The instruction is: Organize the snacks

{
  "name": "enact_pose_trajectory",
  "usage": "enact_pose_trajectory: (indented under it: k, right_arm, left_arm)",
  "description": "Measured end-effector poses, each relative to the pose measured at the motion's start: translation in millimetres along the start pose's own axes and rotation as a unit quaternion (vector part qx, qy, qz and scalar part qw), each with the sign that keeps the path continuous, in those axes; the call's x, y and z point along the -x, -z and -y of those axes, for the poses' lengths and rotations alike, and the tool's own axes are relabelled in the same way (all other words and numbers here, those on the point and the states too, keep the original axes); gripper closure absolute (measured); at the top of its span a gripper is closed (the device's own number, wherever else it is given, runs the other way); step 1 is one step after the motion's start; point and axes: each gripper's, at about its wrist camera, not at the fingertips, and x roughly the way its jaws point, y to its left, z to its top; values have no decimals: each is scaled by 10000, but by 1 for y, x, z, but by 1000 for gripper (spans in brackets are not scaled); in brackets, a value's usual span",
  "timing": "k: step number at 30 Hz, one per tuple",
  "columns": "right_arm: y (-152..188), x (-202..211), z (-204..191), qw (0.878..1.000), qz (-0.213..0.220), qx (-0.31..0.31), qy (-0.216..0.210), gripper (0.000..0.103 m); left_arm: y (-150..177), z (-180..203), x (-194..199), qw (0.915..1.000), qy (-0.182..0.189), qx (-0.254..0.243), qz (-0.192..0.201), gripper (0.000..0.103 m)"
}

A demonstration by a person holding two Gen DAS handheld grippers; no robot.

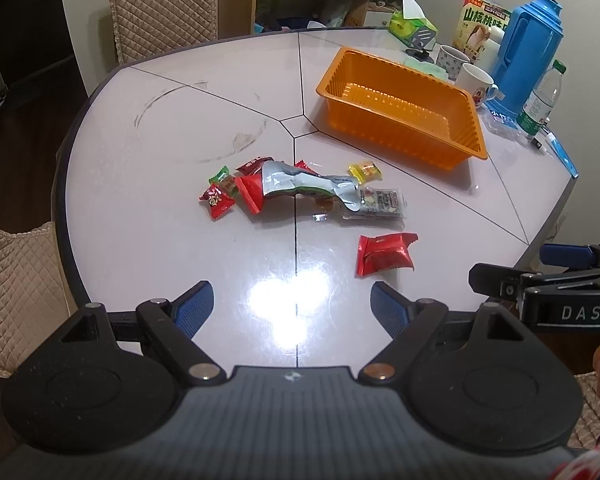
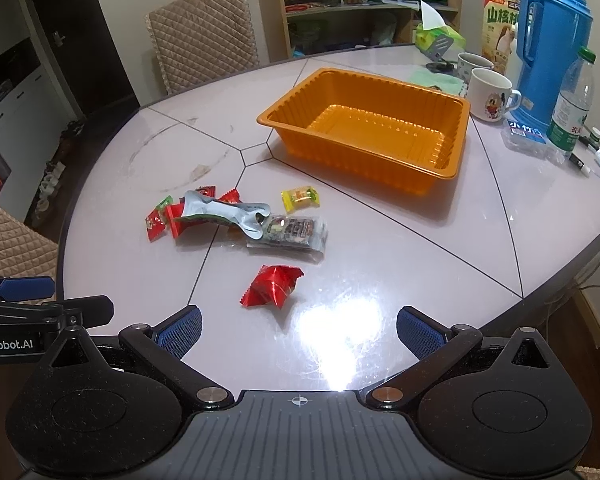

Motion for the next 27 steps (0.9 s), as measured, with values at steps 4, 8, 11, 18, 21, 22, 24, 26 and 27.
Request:
enact_pose_trajectory:
  k: [4,8,11,18,21,22,24,26,27]
  right_arm:
    - [-3,-3,-1,10000,12,11,-4,0]
    - [-6,-3,1,10000,-8,13,-22,0]
    - [-10,-2,5,10000,-17,30,-60,0]
    - [-10,-7,9,9999,-23,59,-105,0]
    - [-11,-9,12,9999,-32,72,-134,0]
    - [-12,-9,12,9999,-33,73,-138,0]
    - [-13,-11,14,9998,-43,87,-173,0]
    - [-14,-13,16,9997,-61,105,-214,0]
    - [-15,-13,17,9997,-67,111,-230,0]
  left_arm:
    - [-2,2,0,10000,-13,-6,20,19]
    - [-3,1,2,10000,-30,17,0,19]
    - [-3,1,2,10000,-36,31,-14,19]
    - [-6,4,-1,10000,-52,46,-35,19]
    - [-6,5,-1,10000,-60,57,-33,19]
    - [-7,6,-2,9999,-64,66,-41,19]
    - [-8,7,-4,9999,-80,83,-55,19]
    - [-10,8,-6,9999,-98,107,-72,19]
    - [-10,9,-7,9998,-106,117,-79,19]
